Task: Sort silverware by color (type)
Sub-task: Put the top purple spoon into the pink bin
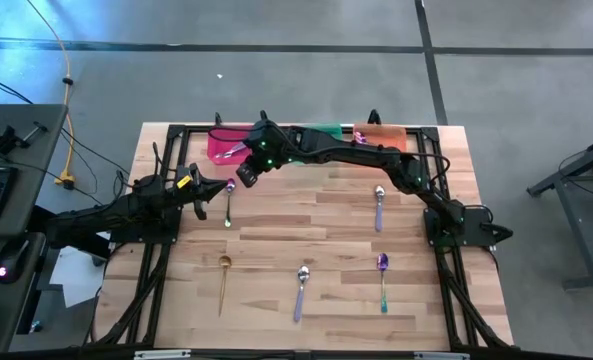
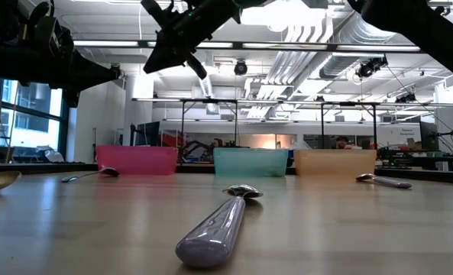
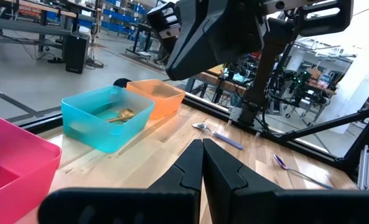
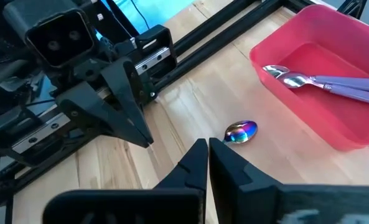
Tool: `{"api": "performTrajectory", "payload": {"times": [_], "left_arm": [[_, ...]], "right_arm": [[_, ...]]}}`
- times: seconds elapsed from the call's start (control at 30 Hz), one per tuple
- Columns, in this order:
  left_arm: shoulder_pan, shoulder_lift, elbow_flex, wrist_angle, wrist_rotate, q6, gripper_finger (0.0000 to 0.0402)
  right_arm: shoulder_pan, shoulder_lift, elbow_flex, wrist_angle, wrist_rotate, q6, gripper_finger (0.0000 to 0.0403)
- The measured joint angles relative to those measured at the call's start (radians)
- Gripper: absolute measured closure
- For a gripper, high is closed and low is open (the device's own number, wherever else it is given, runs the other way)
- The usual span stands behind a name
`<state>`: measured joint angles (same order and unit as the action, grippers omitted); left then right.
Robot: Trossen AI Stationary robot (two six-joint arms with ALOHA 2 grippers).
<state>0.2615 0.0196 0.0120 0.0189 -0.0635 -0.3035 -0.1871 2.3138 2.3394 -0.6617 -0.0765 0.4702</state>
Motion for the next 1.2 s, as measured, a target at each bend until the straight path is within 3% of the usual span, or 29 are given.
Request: {"api": "performTrajectory", "payload": {"times": [0.67, 1.2], "left_arm": [[0.0, 0.0, 0.0, 0.0, 0.0, 0.0, 0.0402], [0.0, 0.0, 0.0, 0.0, 0.0, 0.0, 0.0402]], "right_arm": [[0.001, 0.0, 0.0, -0.008, 0.076, -0.207, 0.0403], [0.018, 0.002, -0.189, 0.08, -0.011, -0.288, 0.0403]]}}
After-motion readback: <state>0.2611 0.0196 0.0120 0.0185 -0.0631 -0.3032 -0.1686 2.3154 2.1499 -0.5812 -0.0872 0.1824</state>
